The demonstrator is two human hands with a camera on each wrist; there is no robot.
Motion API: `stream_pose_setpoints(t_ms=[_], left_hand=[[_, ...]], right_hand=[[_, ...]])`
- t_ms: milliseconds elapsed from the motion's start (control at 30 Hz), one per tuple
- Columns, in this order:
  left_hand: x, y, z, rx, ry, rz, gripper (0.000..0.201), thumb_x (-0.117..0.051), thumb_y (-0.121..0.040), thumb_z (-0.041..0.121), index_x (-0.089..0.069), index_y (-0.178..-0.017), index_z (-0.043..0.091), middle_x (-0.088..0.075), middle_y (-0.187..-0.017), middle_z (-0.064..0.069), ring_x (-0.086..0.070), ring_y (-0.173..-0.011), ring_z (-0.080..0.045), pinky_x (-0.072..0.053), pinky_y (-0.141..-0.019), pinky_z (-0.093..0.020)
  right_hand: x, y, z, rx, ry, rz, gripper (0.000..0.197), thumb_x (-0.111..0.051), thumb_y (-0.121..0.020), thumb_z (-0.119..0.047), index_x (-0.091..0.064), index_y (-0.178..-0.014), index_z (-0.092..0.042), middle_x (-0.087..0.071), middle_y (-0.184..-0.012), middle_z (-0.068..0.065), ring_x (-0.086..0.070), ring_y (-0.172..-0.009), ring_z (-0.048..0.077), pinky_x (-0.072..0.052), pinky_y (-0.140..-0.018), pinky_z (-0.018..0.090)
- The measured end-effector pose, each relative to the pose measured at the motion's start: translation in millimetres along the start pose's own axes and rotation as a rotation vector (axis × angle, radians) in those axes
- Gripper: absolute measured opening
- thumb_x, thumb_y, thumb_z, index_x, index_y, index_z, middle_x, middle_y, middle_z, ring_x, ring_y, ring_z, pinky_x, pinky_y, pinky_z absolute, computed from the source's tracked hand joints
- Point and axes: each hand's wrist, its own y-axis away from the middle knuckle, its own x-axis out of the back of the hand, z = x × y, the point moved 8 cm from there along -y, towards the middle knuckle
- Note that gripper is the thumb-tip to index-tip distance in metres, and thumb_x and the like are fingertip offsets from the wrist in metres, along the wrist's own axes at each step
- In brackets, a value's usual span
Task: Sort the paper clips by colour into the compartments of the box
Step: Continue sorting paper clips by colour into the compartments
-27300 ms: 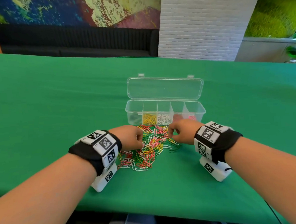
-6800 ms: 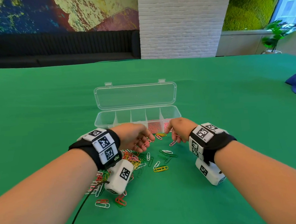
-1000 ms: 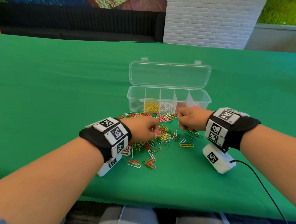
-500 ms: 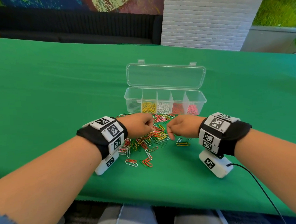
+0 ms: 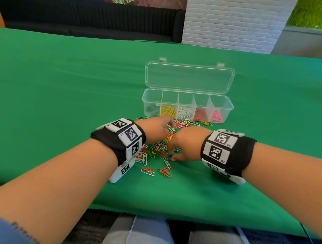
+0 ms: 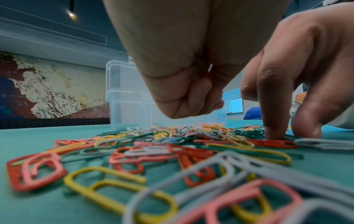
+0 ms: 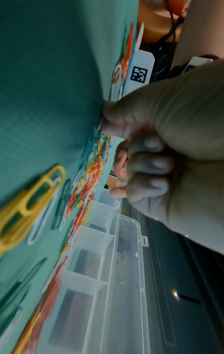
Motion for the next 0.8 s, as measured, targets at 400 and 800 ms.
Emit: stream_pose_setpoints(t_ms=[400,800], left_hand=[[-4.3,1.9,0.0,-0.002,-0.03,-0.094,0.028,-0.033,-0.092,0.007,-0.056,-0.095,0.023,-0.046,-0.07,0.004,-0.04,-0.058,-0.011,-0.033,-0.051,-0.024],[-8.0,2.7,0.1,0.022,-0.023,-0.141,0.027,-0.032,-0.093,0.006,-0.056,-0.091,0.019,-0.046,-0.07,0.004,-0.04,-0.058,-0.011,-0.034,-0.052,-0.023]], right_hand=[[-11.2,14.3,34.4,-0.134,-0.267,-0.076,0.01,-0.063,-0.085,-0.031,-0.069,-0.089,-0.025,-0.043,-0.054,-0.008,-0.038,-0.048,0.003,-0.03,-0.048,0.015],[-18.1,20.8,52.4,-0.202,-0.324,-0.053,0.022,-0.064,-0.083,-0.026,-0.046,-0.073,-0.032,-0.043,-0.06,-0.009,-0.038,-0.053,0.001,-0.03,-0.051,0.018]])
